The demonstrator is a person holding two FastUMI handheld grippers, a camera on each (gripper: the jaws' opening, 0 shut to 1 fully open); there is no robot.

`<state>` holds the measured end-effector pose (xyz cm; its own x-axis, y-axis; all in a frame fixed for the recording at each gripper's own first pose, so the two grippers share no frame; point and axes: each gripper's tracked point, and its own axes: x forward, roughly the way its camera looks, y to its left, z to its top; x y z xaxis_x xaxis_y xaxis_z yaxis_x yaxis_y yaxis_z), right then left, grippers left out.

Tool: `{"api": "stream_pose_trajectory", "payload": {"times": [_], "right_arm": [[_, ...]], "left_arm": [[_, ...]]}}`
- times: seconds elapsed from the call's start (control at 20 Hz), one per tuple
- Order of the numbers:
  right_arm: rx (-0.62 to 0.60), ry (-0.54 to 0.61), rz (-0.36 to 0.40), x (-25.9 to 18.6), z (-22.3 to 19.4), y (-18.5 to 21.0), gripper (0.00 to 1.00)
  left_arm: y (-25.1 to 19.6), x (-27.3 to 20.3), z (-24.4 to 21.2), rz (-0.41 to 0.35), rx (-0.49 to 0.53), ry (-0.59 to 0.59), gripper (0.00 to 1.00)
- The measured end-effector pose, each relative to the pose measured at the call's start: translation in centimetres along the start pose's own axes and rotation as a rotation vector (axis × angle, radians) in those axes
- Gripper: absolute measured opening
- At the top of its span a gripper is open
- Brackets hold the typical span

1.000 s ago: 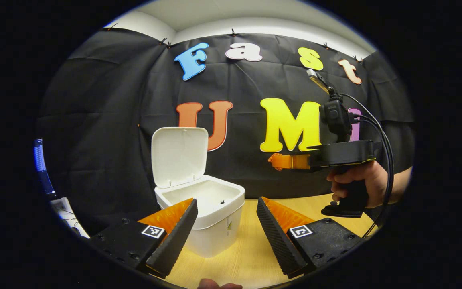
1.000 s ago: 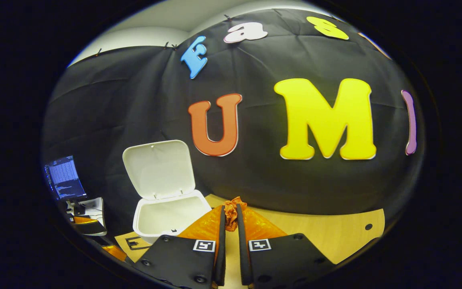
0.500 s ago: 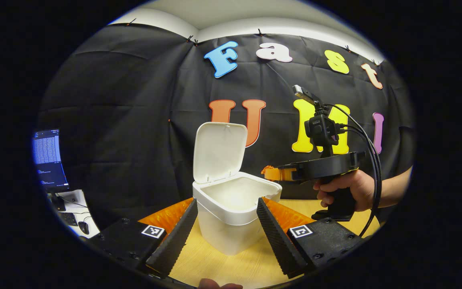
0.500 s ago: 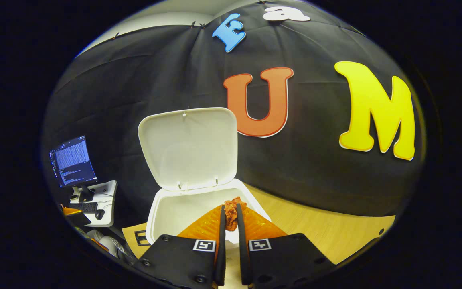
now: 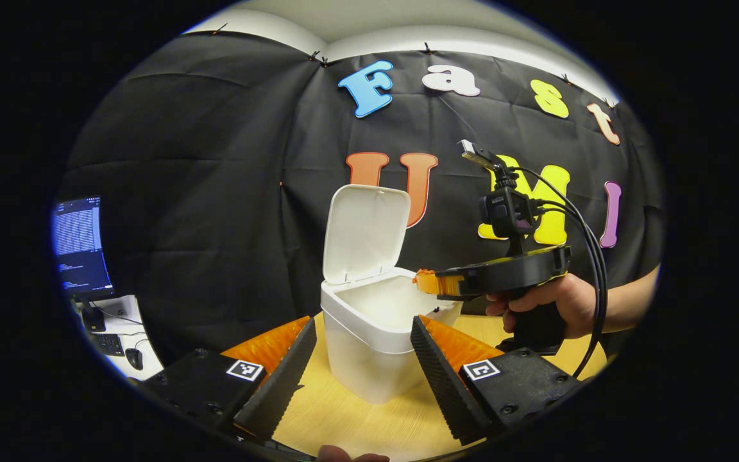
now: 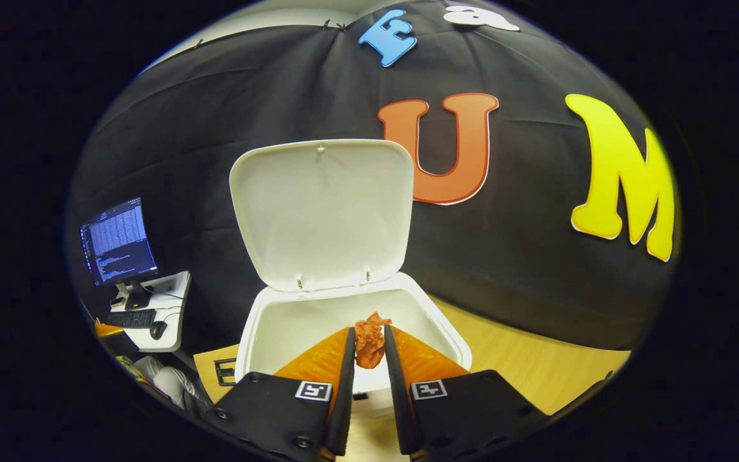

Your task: Press the lid of the desktop garbage bin to open it, pick up the crumpled paper on the desktop and throw it into the bin, then pick up the pop can on the desktop and drop it into the bin, and finally close the garbage bin lid.

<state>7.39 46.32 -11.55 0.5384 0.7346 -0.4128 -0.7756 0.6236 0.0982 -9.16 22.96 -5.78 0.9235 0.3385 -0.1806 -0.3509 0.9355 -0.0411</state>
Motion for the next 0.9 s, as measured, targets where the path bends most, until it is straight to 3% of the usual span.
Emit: {"api": "stream_pose_trajectory", "payload": {"times": [0.2,0.3,0.5,0.85,0.9], "right_arm": [[0.02,-0.002,-0.001,0.1,0.0,0.1,0.35],[0.013,-0.009,0.001,-0.2,0.4,-0.1,0.45],[0.008,-0.024,0.005,-1.1,1.0,-0.2,0.48],[0.062,-0.168,-0.026,-8.7,4.0,-1.7,0.51],[0.072,-0.189,-0.043,-10.3,4.6,-2.3,0.64]], "left_arm": [[-0.2,0.0,0.1,-0.008,0.006,-0.002,0.97],[-0.3,-0.2,0.1,-0.011,0.007,-0.004,0.97],[-0.7,-0.3,0.3,-0.03,0.006,-0.009,0.97],[-4.7,-0.6,-0.4,-0.169,0.029,-0.028,0.97],[-5.6,-0.7,-0.7,-0.197,0.053,-0.031,0.97]]}}
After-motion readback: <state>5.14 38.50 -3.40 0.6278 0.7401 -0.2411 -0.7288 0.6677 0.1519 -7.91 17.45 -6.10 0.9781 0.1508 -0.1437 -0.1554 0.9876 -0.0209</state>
